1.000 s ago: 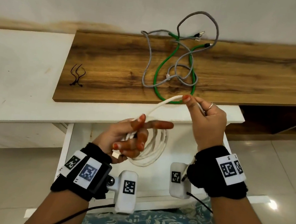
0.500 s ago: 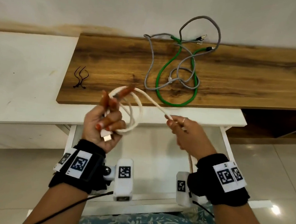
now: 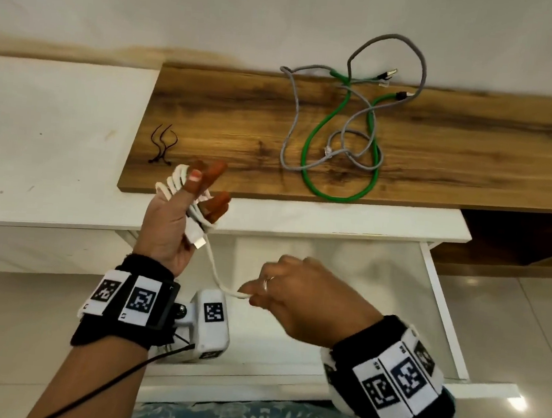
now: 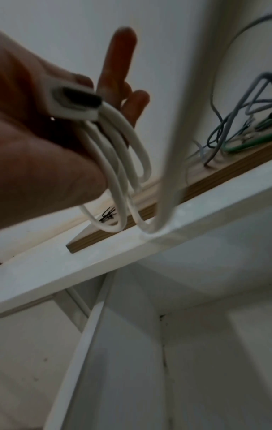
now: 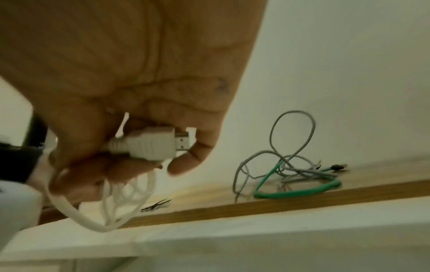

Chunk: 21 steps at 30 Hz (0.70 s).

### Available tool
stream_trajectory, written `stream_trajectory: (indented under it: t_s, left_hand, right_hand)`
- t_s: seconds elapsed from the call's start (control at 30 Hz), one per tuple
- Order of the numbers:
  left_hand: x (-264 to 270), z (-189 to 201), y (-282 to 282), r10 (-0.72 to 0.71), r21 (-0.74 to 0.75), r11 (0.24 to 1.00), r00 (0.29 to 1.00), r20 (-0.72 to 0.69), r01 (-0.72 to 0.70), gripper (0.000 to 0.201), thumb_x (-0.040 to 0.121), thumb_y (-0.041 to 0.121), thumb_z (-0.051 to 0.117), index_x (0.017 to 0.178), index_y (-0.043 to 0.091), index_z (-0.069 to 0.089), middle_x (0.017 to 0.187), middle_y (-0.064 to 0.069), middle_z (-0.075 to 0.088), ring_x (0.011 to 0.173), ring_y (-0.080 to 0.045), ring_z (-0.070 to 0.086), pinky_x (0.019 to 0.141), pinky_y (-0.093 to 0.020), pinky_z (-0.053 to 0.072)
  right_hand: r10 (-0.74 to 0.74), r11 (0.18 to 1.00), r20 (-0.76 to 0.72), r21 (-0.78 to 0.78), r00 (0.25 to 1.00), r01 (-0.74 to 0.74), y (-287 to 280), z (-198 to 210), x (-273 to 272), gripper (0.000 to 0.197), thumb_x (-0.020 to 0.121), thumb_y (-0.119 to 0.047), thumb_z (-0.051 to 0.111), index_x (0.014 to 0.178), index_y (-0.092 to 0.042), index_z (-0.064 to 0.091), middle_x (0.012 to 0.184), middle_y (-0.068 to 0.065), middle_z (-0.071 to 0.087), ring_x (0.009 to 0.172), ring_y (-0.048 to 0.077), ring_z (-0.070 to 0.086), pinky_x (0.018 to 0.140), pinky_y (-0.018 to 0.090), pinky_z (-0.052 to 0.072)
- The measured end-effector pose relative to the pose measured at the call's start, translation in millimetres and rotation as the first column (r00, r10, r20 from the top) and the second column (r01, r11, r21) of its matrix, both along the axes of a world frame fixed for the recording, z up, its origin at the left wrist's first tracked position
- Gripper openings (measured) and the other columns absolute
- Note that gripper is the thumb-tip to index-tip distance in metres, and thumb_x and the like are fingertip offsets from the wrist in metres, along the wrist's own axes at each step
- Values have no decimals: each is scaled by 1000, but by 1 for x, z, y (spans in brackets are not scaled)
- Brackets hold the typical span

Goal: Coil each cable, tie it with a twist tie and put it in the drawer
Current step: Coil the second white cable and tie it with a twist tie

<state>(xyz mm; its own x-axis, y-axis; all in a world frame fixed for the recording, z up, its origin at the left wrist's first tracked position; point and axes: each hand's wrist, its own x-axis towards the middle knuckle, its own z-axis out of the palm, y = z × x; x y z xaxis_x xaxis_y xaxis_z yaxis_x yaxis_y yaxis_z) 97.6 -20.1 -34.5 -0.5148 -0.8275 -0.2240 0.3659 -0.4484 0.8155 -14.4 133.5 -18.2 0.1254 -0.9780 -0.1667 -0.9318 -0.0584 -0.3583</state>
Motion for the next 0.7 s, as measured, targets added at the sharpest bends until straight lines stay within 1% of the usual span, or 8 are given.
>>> stream_trajectory:
  t_s: [0.1, 0.27, 0.33, 0.4, 0.5, 0.57, 0.63, 0.7]
  left_hand:
    - [1, 0, 2, -121, -6, 992, 989, 85, 122, 22, 88, 26, 55, 109, 20, 58, 106, 4, 73, 68, -14, 70, 68, -26, 58]
    - [-11, 2, 22, -416, 63, 909, 903, 106, 411, 48, 82, 25, 55, 128, 9, 50, 110, -5, 71, 74, -21, 72, 72, -34, 60]
    - [-19, 2, 34, -518, 95, 855, 848, 111, 510, 47, 77, 28, 58, 121, 9, 55, 100, -8, 74, 71, -21, 72, 65, -33, 60]
    - [-23, 3, 44, -589, 105, 808, 786, 186, 580, 43, 73, 44, 56, 104, 15, 64, 85, -6, 75, 54, -17, 68, 54, -28, 56]
    - [-29, 9, 50, -668, 66, 725, 678, 308, 685, 67, 75, 67, 25, 96, 18, 66, 70, -6, 73, 34, -6, 49, 45, -18, 43]
    - [-30, 9, 49, -700, 71, 681, 619, 357, 729, 81, 75, 73, 9, 73, 15, 66, 51, -5, 64, 28, -3, 36, 38, -14, 34]
    - [-28, 5, 46, -743, 54, 625, 572, 348, 778, 82, 69, 83, 22, 61, 11, 61, 42, -2, 52, 27, -2, 31, 39, -16, 34]
    - [-23, 0, 43, -798, 64, 592, 573, 186, 803, 72, 65, 77, 57, 74, 6, 66, 38, 3, 44, 27, 1, 28, 39, -16, 37]
  right_hand:
    - [-85, 907, 50, -409, 995, 98, 11, 4, -21, 26, 93, -29, 44, 106, -27, 67, 86, -6, 61, 79, 20, 56, 69, 38, 41]
    - [-105, 780, 307, -565, 946, 270, 16, 2, -32, 25, 94, -25, 46, 108, -20, 66, 89, -9, 55, 79, 12, 45, 71, 35, 37]
    - [-119, 754, 388, -564, 914, 337, 15, -2, -30, 24, 94, -24, 46, 109, -19, 65, 90, -12, 52, 80, 11, 46, 70, 37, 40]
    - [-184, 715, 453, -547, 872, 435, 13, -9, -32, 25, 94, -23, 46, 108, -18, 66, 91, -11, 52, 82, 15, 50, 70, 40, 44]
    - [-326, 627, 552, -481, 768, 612, 7, -18, -39, 27, 94, -24, 48, 105, -12, 69, 92, -3, 57, 87, 19, 57, 76, 39, 49]
    - [-332, 624, 674, -368, 660, 690, 4, -20, -38, 23, 94, -22, 53, 102, -9, 70, 97, 0, 55, 89, 15, 60, 75, 29, 54]
    - [-298, 671, 795, -221, 529, 708, 3, -22, -35, 16, 92, -16, 57, 98, -9, 70, 108, 5, 54, 95, 6, 60, 72, 18, 54]
    - [-333, 701, 817, -120, 471, 703, 3, -23, -36, 12, 90, -22, 59, 95, -19, 69, 121, 3, 56, 108, 2, 57, 84, 18, 51]
